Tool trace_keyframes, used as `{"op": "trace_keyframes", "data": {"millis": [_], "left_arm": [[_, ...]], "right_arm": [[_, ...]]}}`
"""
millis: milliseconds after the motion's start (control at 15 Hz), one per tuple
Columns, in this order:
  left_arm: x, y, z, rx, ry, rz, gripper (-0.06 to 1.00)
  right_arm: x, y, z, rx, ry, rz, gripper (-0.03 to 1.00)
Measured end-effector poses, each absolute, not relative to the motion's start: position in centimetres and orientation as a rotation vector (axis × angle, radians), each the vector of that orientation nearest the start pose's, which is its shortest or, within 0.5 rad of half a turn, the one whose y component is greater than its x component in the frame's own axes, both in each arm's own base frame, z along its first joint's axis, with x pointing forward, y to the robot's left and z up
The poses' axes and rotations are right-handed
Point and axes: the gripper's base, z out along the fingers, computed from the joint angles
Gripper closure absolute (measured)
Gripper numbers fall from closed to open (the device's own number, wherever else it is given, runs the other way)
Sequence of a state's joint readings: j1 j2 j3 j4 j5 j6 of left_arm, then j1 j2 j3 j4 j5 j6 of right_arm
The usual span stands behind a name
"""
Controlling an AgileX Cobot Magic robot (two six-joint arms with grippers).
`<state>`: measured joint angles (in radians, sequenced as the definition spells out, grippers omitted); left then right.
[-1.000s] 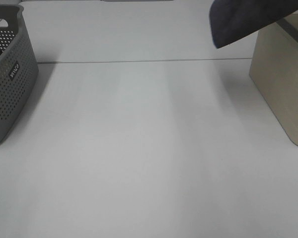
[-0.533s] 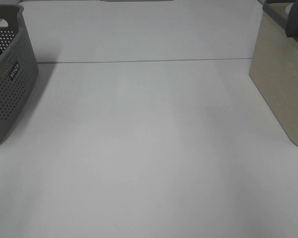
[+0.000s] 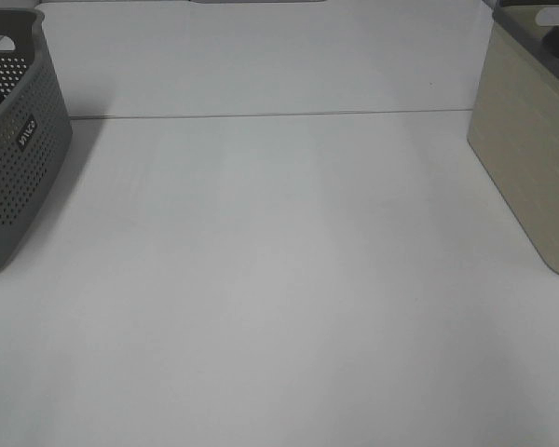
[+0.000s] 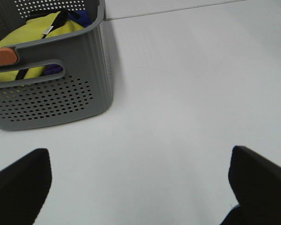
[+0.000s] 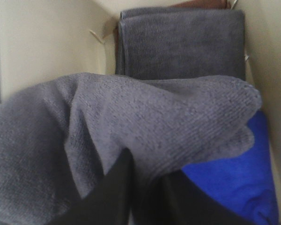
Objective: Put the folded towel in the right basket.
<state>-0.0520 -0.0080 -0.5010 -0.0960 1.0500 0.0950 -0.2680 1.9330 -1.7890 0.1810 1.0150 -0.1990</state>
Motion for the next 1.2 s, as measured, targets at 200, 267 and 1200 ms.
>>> {"op": "trace_keyframes", "data": {"millis": [200,267,1200], "left_arm": [[-0.6,-0.7,27.9,0.153,2.016,-0.087,-0.03],[-0.6,-0.7,27.9,0.153,2.016,-0.087,-0.03],[-0.6,-0.7,27.9,0.153,2.016,-0.087,-0.03]], "right_arm": [[42.7,-10.3,28.4,0.182,2.651,0.091,0.45],[42.7,-10.3,28.4,0.181,2.65,0.088,0.35],[36.3,2.2,39.6,-0.124,2.516,0.274,0.28]]}}
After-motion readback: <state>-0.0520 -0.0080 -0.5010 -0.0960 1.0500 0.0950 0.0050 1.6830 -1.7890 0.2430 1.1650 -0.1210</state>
